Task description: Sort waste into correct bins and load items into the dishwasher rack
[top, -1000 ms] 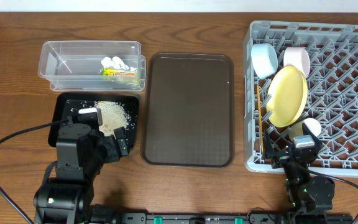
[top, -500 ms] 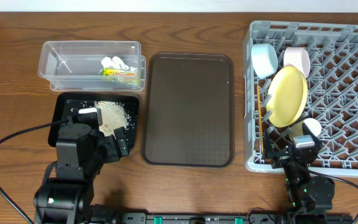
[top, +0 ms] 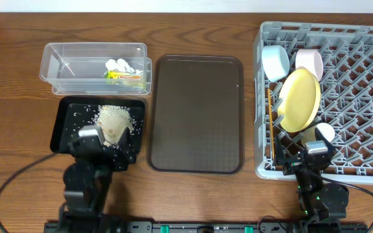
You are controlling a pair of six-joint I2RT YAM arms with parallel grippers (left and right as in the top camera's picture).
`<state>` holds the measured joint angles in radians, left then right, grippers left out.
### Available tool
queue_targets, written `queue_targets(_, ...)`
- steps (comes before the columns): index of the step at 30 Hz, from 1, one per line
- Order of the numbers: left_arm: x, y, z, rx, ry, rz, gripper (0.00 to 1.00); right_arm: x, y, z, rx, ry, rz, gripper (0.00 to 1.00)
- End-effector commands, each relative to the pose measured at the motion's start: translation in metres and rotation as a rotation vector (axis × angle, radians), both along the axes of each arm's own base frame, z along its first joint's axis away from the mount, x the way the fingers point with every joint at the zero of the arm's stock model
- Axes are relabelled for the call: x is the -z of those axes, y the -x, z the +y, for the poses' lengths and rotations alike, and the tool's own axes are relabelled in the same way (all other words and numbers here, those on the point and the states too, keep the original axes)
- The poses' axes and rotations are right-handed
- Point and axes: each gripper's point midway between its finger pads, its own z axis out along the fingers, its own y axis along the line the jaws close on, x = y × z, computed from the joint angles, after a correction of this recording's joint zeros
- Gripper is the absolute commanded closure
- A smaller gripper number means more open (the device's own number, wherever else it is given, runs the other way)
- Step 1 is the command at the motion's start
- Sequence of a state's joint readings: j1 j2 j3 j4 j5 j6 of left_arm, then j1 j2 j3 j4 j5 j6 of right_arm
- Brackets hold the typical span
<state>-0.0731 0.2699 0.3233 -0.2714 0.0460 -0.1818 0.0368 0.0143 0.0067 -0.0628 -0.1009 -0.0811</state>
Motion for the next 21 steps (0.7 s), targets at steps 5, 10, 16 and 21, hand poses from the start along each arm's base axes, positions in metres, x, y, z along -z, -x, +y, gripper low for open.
queue_targets(5, 0.009, -0.004, 0.002, -0.001, -0.037, -0.238, 0.07, 0.000, 0.001, 0.003, -0.011, 0.006, 0.000, 0.01)
queue_targets(10, 0.017, -0.005, 0.001, 0.012, -0.091, -0.279, 0.07, 0.000, 0.001, 0.003, -0.011, 0.006, -0.001, 0.01)
queue_targets(16, 0.046, -0.002, 0.002, 0.018, -0.112, -0.157, 0.07, 0.000, 0.001, 0.003, -0.011, 0.006, -0.001, 0.01)
queue_targets(21, 0.046, -0.002, 0.002, 0.019, -0.113, -0.158, 0.07, 0.000, 0.001, 0.003, -0.011, 0.006, 0.000, 0.01)
